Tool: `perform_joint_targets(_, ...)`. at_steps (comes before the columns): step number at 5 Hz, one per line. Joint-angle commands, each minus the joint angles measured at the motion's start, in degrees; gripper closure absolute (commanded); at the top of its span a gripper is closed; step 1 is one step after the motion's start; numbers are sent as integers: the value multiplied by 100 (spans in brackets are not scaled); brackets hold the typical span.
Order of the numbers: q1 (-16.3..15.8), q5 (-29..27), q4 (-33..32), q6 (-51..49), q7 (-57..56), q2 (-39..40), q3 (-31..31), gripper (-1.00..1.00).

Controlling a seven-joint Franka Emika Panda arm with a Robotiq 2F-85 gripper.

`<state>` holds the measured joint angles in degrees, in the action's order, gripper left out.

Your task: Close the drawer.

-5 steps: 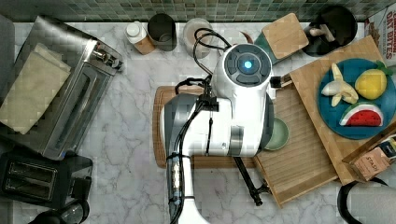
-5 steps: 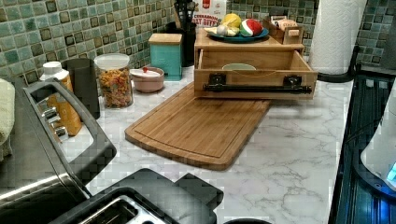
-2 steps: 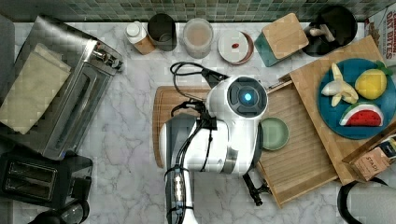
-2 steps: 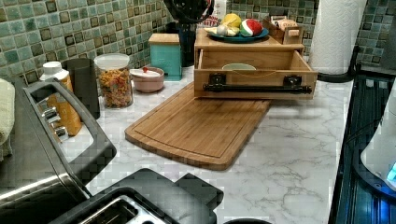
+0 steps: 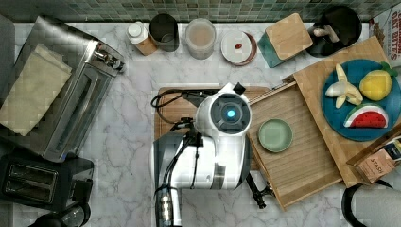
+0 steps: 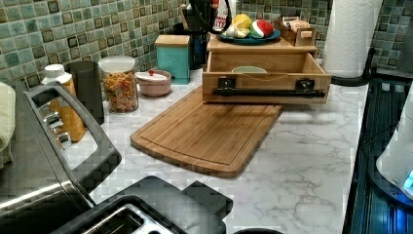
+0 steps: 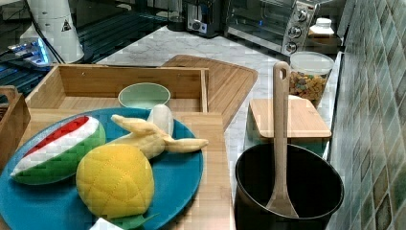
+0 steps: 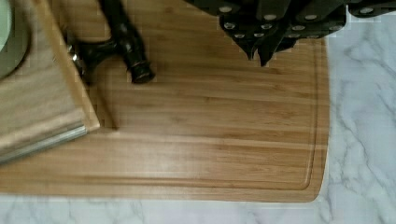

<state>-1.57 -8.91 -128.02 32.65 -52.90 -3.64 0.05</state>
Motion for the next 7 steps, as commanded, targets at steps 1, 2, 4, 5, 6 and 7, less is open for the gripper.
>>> perform_joint_targets(1,-239,473,-1043,358,-1213,-499,263,100)
perform_joint_targets(2,-258,701,-1617,894,-1371,-710,284,100)
perform_joint_targets(4,-234,1028,-2415,1308,-1467,-1107,271,100)
perform_joint_targets(5,-190,1177,-2673,1513,-1624,-1130,236,100)
perform_joint_targets(6,-173,1169,-2966,1913,-1758,-1028,66,100)
perform_joint_targets(7,-98,1106,-3080,1942,-1776,-975,-2,100)
